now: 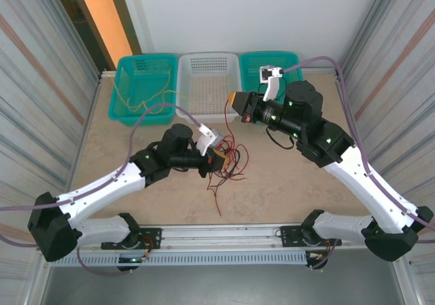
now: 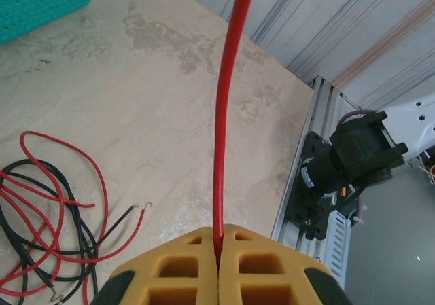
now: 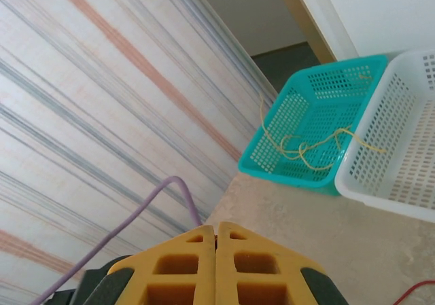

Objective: Untangle the cables

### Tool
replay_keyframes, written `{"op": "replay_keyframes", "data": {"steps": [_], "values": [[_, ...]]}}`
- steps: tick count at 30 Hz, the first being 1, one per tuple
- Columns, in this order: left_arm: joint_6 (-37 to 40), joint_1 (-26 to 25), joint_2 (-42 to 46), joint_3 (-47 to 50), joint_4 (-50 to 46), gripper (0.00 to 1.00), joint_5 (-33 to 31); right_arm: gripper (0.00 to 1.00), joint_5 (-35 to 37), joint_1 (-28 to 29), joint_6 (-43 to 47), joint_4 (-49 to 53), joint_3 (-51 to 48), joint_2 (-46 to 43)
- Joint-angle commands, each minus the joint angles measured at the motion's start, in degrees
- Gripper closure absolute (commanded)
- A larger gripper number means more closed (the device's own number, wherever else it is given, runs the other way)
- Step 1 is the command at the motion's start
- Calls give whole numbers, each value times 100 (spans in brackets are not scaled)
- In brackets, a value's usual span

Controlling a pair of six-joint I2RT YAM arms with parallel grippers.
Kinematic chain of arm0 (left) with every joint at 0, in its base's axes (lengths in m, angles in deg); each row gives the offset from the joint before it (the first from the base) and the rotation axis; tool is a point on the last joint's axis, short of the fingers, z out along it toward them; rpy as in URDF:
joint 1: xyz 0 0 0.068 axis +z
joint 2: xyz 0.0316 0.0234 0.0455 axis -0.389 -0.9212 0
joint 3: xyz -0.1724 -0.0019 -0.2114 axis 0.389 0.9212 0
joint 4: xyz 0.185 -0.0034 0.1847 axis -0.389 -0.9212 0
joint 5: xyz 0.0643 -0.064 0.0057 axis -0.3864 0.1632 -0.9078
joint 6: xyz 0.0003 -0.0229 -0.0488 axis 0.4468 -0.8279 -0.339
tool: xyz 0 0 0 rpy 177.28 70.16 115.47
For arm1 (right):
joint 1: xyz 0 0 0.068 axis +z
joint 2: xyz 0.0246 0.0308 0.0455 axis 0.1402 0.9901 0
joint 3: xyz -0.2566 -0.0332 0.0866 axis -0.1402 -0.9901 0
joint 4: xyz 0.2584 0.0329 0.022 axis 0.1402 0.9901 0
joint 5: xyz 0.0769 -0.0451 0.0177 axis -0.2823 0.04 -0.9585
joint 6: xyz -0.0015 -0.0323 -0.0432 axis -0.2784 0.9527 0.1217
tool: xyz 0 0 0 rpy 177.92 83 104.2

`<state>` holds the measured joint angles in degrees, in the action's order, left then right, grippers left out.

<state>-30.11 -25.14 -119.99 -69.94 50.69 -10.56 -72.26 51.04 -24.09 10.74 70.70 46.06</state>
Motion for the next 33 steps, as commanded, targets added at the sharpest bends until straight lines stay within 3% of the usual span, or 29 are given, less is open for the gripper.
{"op": "replay_keyframes", "data": {"steps": [1, 3, 7, 13, 16, 20, 28, 29, 30, 33], "values": [[46, -18, 188, -344, -179, 100, -574, 81, 78, -160, -147, 57, -81, -164], [35, 78, 218, -660, -538, 100, -820, 57, 395, -313, -147, 431, -101, -221], [-97, 742, 76, -1553, -1157, 100, -1059, 36, 1379, -713, -225, 1370, -403, -477], [-389, 1919, -911, -2930, -1075, 100, -440, 38, 1434, -1399, -694, 2125, -1360, -826], [-449, 2134, -1580, -3667, -868, 100, -185, 40, 1341, -1389, -848, 2168, -1815, -1084], [-255, 2233, -2371, -4626, -714, 100, -322, 41, 1306, -1358, -991, 2287, -2232, -1237], [-472, 2607, -4589, -7278, -1870, 100, -424, 43, 1381, -1350, -922, 2487, -2257, -1325], [-530, 2648, -4787, -7435, -1927, 97, -431, 43, 1394, -1345, -904, 2516, -2240, -1332], [-593, 2702, -5022, -7614, -2028, 88, -433, 43, 1424, -1346, -895, 2545, -2222, -1337], [-709, 2811, -5731, -8217, -2586, 43, -216, 44, 1494, -1343, -844, 2659, -2154, -1377]]}}
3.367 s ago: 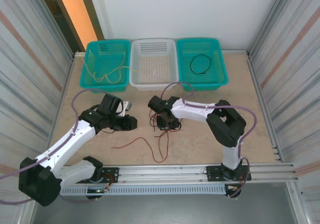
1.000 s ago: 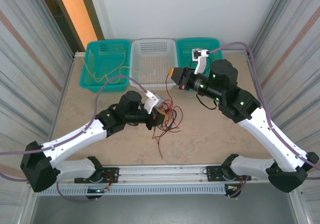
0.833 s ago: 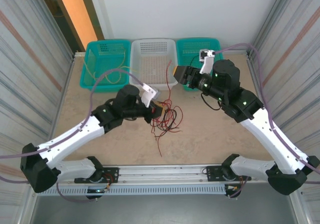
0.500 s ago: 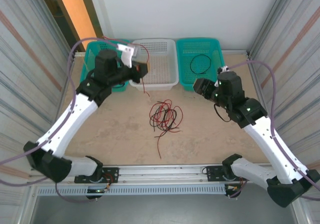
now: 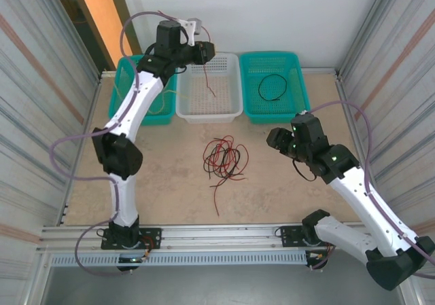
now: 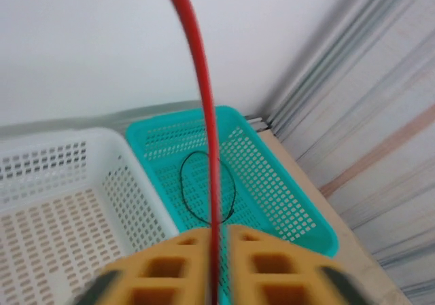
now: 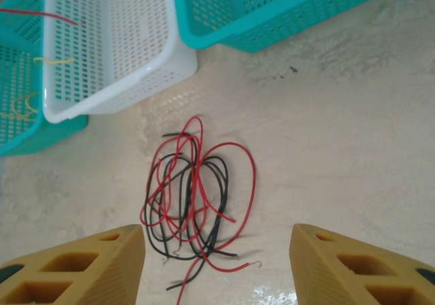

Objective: Untangle the cables

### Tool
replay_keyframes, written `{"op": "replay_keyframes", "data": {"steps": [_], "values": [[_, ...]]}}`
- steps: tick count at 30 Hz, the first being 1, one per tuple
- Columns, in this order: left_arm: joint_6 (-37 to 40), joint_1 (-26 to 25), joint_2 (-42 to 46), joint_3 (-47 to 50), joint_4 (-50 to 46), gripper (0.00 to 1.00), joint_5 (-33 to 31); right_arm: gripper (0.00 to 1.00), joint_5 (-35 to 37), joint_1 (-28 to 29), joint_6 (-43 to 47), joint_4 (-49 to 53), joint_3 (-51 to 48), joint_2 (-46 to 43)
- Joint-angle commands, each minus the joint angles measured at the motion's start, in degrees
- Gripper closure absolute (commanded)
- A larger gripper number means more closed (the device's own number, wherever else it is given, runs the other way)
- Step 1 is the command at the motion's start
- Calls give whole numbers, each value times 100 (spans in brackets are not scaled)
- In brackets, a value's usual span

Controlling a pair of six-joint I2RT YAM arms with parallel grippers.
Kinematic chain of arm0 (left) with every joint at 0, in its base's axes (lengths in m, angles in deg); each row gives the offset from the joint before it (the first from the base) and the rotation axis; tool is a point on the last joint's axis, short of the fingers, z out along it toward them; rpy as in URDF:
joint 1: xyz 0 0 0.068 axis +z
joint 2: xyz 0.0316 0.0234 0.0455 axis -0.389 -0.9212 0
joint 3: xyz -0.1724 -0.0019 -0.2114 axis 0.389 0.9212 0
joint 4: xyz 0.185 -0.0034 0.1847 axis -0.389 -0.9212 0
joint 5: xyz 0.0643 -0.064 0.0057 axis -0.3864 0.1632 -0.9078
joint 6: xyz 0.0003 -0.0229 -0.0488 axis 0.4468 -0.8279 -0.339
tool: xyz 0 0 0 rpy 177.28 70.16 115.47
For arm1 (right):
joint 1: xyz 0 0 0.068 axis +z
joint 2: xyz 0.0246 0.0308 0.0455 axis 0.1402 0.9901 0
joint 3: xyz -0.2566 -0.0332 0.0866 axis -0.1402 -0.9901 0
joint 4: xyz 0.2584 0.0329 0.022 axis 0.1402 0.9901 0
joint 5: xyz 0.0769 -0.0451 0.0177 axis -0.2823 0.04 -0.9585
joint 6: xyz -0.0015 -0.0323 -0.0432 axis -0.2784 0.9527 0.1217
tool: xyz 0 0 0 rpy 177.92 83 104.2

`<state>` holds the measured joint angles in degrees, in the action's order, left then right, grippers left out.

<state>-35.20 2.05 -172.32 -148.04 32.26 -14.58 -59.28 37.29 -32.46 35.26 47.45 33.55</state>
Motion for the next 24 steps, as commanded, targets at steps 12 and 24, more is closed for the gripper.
{"op": "replay_keyframes", "data": {"steps": [12, 24], "values": [[788, -52, -365, -527, -2764, 1, -77, 45, 111, 34, 53, 129, 305, 106], [661, -104, 3534, 4069, -682, 2, 491, 48, -118, 713, 0, -447, 280, 1383]]}}
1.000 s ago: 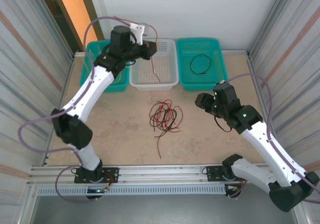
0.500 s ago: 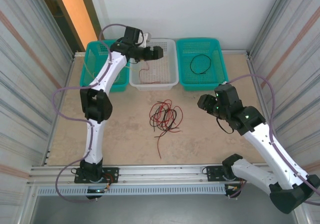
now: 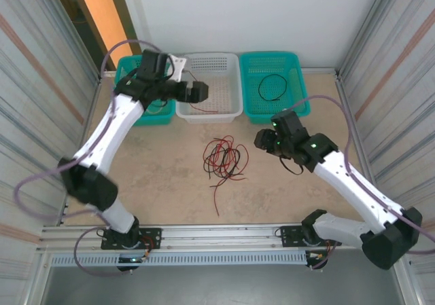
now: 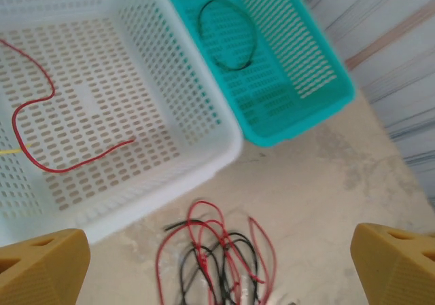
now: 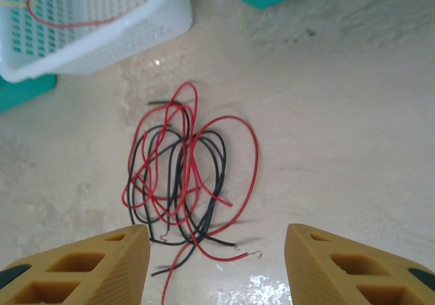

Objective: Untangle the cables

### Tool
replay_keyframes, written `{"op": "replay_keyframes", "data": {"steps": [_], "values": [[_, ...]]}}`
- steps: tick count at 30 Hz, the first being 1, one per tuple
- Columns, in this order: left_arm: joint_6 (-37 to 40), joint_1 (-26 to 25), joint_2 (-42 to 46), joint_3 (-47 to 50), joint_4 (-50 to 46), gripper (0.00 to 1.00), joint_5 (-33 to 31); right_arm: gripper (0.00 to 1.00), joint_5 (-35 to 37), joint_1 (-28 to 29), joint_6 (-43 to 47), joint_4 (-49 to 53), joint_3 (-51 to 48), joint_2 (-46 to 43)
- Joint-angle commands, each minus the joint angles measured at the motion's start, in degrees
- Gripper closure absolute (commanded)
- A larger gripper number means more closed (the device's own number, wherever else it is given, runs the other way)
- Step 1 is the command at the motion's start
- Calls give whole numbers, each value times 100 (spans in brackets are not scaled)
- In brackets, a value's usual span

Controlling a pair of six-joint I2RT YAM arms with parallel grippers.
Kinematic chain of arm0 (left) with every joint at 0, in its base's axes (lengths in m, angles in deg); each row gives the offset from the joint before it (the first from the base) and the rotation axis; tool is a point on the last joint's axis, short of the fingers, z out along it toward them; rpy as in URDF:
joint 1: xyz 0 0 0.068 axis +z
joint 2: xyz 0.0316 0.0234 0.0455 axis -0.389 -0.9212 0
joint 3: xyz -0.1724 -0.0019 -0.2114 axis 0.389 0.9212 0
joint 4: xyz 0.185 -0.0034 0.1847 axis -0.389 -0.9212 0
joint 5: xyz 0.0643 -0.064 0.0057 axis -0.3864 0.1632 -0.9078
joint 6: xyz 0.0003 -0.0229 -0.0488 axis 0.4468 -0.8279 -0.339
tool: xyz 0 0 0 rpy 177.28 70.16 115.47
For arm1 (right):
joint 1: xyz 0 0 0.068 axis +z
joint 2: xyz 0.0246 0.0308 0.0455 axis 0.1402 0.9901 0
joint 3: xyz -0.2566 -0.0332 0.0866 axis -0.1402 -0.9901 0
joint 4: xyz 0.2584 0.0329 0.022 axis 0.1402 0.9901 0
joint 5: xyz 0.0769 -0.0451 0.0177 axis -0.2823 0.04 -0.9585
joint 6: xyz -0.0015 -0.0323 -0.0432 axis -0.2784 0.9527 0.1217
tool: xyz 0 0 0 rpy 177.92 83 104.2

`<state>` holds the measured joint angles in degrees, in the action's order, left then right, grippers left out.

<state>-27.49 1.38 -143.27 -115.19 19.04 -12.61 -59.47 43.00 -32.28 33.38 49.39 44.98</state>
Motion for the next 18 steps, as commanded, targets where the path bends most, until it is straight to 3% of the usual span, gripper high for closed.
{"op": "replay_keyframes", "data": {"steps": [1, 4, 8, 14, 18], "values": [[-225, -33, 930, 1257, 787, 5, 397, 50, -132, 205, -35, -360, 72, 415], [-657, -46, 1733, 2559, 1129, 13, 712, 54, -326, 310, -151, -747, 0, 935], [-949, -200, 2599, 3946, 1299, 19, 613, 61, -652, 420, -308, -1341, -25, 1692], [-1330, -255, 3048, 4913, 1376, 29, 540, 70, -622, 574, -419, -1409, 360, 2752], [-1545, -354, 2963, 5134, 1669, 36, 593, 71, -565, 558, -590, -1411, 308, 3000]]}}
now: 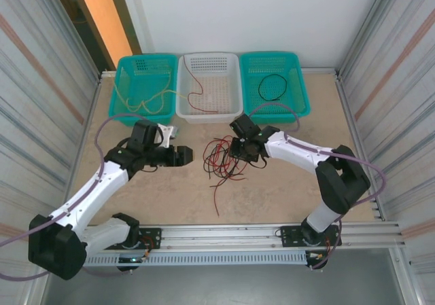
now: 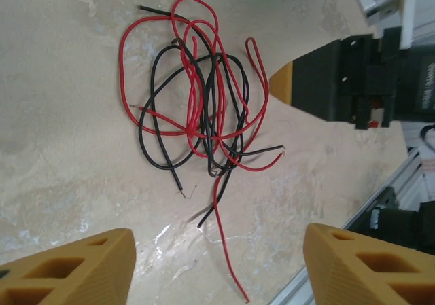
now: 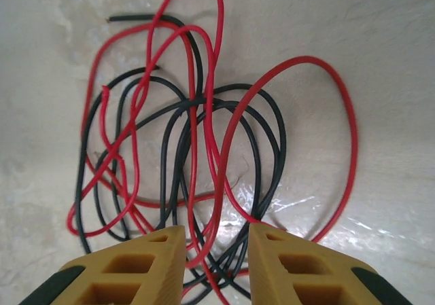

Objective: Untangle the cables

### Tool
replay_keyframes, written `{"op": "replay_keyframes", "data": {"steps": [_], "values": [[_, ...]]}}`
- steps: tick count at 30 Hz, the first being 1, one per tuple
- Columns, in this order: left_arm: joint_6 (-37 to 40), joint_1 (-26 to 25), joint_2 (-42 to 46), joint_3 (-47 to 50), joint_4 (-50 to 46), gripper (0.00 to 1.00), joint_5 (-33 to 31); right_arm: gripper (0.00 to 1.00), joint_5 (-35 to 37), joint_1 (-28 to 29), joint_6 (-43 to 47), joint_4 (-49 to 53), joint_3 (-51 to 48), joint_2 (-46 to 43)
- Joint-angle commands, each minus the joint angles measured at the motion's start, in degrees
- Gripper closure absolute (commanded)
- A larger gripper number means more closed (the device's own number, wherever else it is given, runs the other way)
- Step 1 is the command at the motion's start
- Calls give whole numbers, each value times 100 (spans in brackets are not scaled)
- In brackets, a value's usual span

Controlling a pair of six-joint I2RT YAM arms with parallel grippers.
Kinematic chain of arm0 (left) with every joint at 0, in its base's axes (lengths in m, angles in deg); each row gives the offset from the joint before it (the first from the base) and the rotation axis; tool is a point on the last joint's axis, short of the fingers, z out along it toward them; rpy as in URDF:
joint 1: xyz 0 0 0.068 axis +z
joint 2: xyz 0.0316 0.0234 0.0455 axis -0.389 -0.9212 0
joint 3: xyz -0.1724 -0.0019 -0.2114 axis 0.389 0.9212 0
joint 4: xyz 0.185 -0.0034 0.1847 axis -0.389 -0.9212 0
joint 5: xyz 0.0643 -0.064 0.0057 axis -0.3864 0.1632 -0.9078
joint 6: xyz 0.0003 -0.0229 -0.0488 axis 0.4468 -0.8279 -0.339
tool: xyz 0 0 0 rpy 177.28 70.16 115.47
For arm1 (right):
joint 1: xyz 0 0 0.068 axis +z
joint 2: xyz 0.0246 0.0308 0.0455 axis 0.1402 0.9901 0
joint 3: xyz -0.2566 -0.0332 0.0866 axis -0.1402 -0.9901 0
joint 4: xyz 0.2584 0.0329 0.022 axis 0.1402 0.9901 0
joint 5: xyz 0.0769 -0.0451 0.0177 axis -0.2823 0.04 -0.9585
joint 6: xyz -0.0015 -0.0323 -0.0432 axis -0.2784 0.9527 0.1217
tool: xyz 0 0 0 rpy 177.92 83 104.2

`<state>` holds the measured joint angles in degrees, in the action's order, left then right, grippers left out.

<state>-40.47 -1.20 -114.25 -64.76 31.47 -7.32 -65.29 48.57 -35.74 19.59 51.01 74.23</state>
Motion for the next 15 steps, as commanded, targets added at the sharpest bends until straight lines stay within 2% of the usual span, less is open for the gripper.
{"op": "replay_keyframes", "data": {"steps": [1, 5, 7, 11, 15], "values": [[-309, -185, -17, 126, 547, 38, 78, 71, -16, 3, -256, -58, 119, 111], [-416, -614, -611, 67, 889, 45, 28, 70, -42, 56, -235, -38, 121, 221], [-467, -797, -981, 24, 1088, 49, -24, 73, 17, 75, -222, 17, 152, 246], [-569, -953, -1684, -161, 1347, 64, -10, 76, 271, 227, -146, 188, 246, 142], [-574, -1099, -2333, -460, 1358, 71, 91, 77, 389, 341, -55, 327, 328, 14]]}}
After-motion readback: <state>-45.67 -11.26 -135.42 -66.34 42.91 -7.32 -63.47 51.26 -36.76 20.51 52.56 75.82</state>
